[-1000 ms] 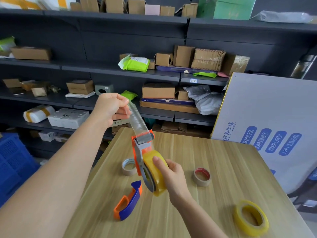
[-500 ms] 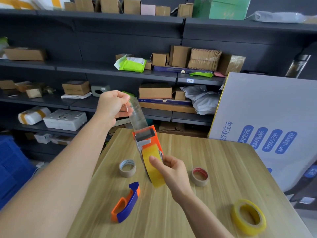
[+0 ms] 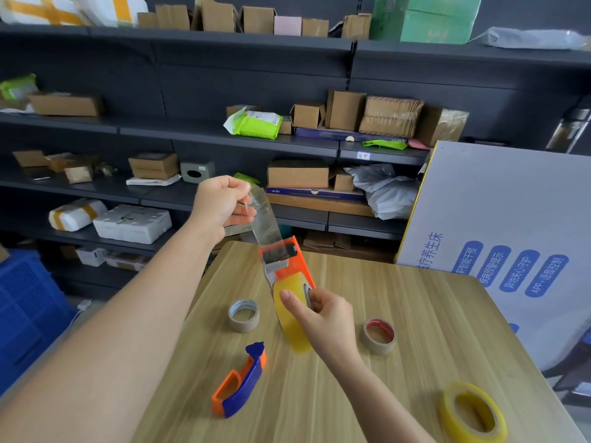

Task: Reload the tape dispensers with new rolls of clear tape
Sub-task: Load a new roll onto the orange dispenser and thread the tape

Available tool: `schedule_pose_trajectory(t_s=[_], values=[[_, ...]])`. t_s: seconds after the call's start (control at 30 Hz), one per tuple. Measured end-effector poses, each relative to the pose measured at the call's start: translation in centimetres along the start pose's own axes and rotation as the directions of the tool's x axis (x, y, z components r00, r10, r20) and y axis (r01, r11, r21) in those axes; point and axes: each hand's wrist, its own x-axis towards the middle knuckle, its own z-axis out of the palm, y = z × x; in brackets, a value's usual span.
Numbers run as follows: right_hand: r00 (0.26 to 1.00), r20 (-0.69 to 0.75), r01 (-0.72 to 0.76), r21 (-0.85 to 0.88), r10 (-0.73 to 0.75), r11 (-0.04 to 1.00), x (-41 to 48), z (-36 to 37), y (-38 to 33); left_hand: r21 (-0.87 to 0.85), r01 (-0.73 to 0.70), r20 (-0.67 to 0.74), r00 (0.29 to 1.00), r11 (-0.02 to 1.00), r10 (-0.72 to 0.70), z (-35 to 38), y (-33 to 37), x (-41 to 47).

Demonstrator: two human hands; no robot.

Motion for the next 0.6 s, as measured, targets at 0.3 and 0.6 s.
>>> schedule_pose_trajectory(t_s=[0.3, 0.6], values=[[0.990, 0.141, 0.069, -0.408, -0.012, 0.910, 1.0, -0.1, -0.2, -0.049, 0.017, -0.052, 0.998, 0.999, -0.020, -0.7, -1.4, 0.3], [0.930, 0.238, -0.265, -0.093, 0.280, 0.960, 1.9, -1.0, -0.3, -0.002, -0.013, -0.033, 0.999, 1.000, 0.013, -0.1, -1.4, -0.1]])
